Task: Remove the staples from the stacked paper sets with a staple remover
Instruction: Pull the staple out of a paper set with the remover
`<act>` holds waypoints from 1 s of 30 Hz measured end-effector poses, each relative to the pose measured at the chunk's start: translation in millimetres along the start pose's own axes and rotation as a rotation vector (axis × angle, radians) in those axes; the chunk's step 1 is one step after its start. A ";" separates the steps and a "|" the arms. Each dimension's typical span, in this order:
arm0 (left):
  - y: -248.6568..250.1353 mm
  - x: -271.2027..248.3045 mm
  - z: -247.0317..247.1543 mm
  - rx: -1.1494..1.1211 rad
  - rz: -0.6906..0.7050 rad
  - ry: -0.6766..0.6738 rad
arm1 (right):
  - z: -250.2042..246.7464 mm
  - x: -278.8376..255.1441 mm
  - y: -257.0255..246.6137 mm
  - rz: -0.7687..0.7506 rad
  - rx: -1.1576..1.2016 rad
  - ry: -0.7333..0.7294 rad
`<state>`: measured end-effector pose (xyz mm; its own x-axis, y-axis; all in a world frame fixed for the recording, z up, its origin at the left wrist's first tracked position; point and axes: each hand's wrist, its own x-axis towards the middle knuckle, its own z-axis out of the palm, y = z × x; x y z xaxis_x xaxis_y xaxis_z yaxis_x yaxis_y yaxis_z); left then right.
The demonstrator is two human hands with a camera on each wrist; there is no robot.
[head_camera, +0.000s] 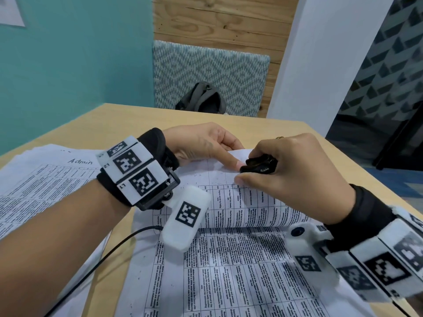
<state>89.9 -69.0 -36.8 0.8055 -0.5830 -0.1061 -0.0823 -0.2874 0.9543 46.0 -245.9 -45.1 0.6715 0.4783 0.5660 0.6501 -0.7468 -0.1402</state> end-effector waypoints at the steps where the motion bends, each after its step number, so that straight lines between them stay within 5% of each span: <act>1: 0.4 -0.1 0.9 0.041 -0.002 0.006 | -0.6 -0.4 -1.6 0.016 0.003 -0.020; 12: 7.7 -2.2 14.9 0.276 0.010 0.048 | -11.3 2.9 -4.3 0.223 0.246 -0.170; 18: 3.5 -4.0 2.6 0.453 -0.004 0.200 | -28.8 6.0 4.5 0.356 0.479 -0.299; 25: 6.7 -1.8 -0.6 0.393 -0.074 0.025 | -25.2 2.7 2.4 0.154 0.100 -0.327; 30: 1.4 -1.4 -4.6 0.111 -0.105 -0.129 | -25.9 5.3 8.3 -0.118 -0.034 -0.318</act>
<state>91.4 -65.1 -34.1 0.7319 -0.6359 -0.2447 -0.0720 -0.4293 0.9003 45.8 -261.6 -22.3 0.6728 0.6789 0.2938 0.7216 -0.6898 -0.0586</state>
